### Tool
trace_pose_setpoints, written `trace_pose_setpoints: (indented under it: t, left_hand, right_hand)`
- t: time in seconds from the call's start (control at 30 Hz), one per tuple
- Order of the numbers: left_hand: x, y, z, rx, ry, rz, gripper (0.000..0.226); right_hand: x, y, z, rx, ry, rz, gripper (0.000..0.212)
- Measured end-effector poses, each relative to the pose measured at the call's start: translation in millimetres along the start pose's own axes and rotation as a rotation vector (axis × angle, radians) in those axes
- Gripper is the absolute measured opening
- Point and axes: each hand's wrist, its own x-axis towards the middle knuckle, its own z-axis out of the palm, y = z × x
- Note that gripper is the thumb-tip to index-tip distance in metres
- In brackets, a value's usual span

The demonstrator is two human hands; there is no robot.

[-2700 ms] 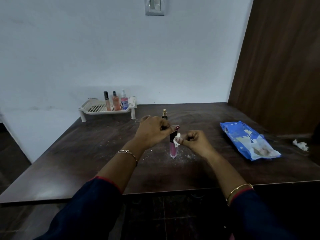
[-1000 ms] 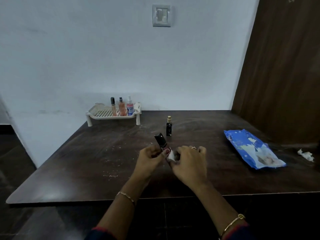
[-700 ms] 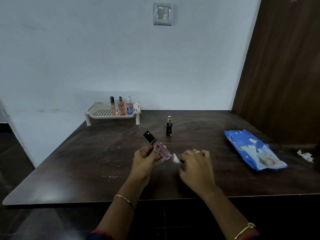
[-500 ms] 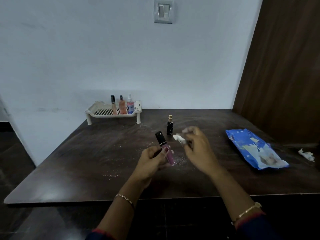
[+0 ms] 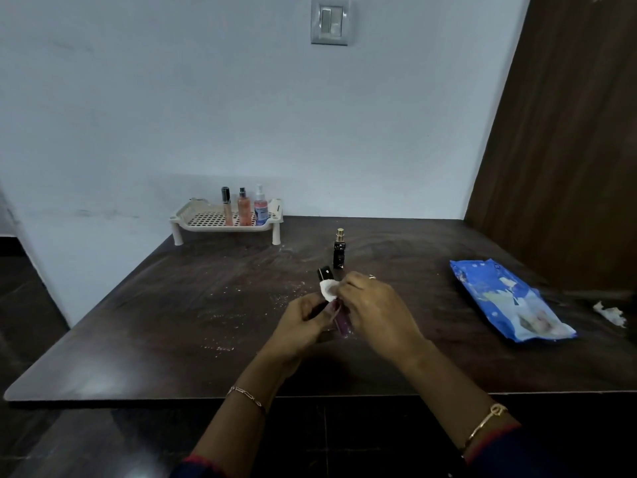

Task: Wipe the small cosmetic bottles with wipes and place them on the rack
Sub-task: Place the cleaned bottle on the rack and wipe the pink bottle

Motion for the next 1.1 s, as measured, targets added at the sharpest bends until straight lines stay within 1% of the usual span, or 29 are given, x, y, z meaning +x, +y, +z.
trace_pose_setpoints:
  t: [0.1, 0.17, 0.23, 0.3, 0.37, 0.47, 0.53, 0.63, 0.73, 0.83, 0.97, 1.1]
  left_hand:
    - [1, 4, 6, 0.065, -0.045, 0.001, 0.016]
    - [3, 5, 9, 0.093, -0.06, 0.013, 0.015]
    - [3, 7, 9, 0.094, -0.047, 0.011, 0.014]
    - [3, 7, 8, 0.084, -0.029, 0.015, 0.014]
    - [3, 4, 6, 0.078, -0.01, 0.016, 0.016]
    - [1, 2, 7, 0.06, -0.031, 0.007, 0.015]
    - [0, 3, 9, 0.063, -0.036, 0.013, 0.014]
    - [0, 4, 12, 0.085, -0.046, 0.003, 0.014]
    - [0, 4, 12, 0.07, -0.033, 0.014, 0.016]
    - [-1, 4, 8, 0.034, -0.02, 0.035, 0.02]
    - [0, 2, 5, 0.068, -0.037, 0.047, 0.019]
    - [-1, 3, 6, 0.122, -0.067, 0.045, 0.019]
  right_hand:
    - [8, 7, -3, 0.006, 0.047, 0.048, 0.022]
    - [17, 10, -3, 0.008, 0.134, 0.1, 0.025]
    - [20, 8, 0, 0.023, 0.186, 0.14, 0.025]
    - [16, 2, 6, 0.053, 0.201, 0.169, 0.025]
    - [8, -2, 10, 0.073, 0.203, 0.188, 0.024]
    - [3, -1, 11, 0.071, 0.184, 0.185, 0.02]
    - [8, 3, 9, 0.068, 0.2, 0.191, 0.021]
    - [17, 4, 9, 0.119, 0.239, 0.254, 0.025]
    - [15, 0, 12, 0.135, 0.212, 0.288, 0.023]
    - [3, -3, 13, 0.133, 0.169, 0.281, 0.022]
    - [-7, -6, 8, 0.132, 0.137, 0.23, 0.019]
    - [5, 0, 6, 0.096, 0.173, 0.209, 0.022]
